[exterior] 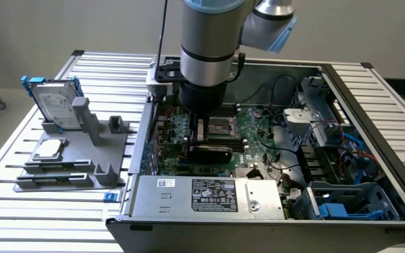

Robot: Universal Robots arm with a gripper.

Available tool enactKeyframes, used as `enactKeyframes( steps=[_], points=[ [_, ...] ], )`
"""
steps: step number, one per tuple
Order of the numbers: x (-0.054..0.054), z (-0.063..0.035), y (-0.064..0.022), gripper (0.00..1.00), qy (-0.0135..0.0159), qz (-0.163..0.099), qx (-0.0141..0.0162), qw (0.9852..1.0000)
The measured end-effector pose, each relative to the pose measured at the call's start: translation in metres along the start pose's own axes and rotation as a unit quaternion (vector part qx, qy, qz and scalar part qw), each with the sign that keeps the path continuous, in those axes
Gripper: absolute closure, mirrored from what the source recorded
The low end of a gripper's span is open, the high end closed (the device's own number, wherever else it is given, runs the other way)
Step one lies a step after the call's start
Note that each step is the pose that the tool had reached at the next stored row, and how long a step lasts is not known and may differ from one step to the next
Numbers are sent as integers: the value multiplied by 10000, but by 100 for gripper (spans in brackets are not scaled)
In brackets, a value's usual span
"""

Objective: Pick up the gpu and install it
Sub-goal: 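Press down on the gpu until it lock into place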

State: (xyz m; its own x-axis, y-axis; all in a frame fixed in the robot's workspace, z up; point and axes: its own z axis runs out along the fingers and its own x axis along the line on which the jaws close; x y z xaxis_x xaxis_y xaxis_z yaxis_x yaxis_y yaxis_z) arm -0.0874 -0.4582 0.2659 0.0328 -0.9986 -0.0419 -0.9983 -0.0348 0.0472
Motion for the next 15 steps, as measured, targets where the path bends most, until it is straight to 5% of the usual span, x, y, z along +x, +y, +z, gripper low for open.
enactKeyframes(
  steps=[10, 15],
  points=[
    [0, -124, 48, 89, 17, 1, -33, 10000],
    [9, -122, 104, 89, 24, 6, -141, 9999]
  ],
)
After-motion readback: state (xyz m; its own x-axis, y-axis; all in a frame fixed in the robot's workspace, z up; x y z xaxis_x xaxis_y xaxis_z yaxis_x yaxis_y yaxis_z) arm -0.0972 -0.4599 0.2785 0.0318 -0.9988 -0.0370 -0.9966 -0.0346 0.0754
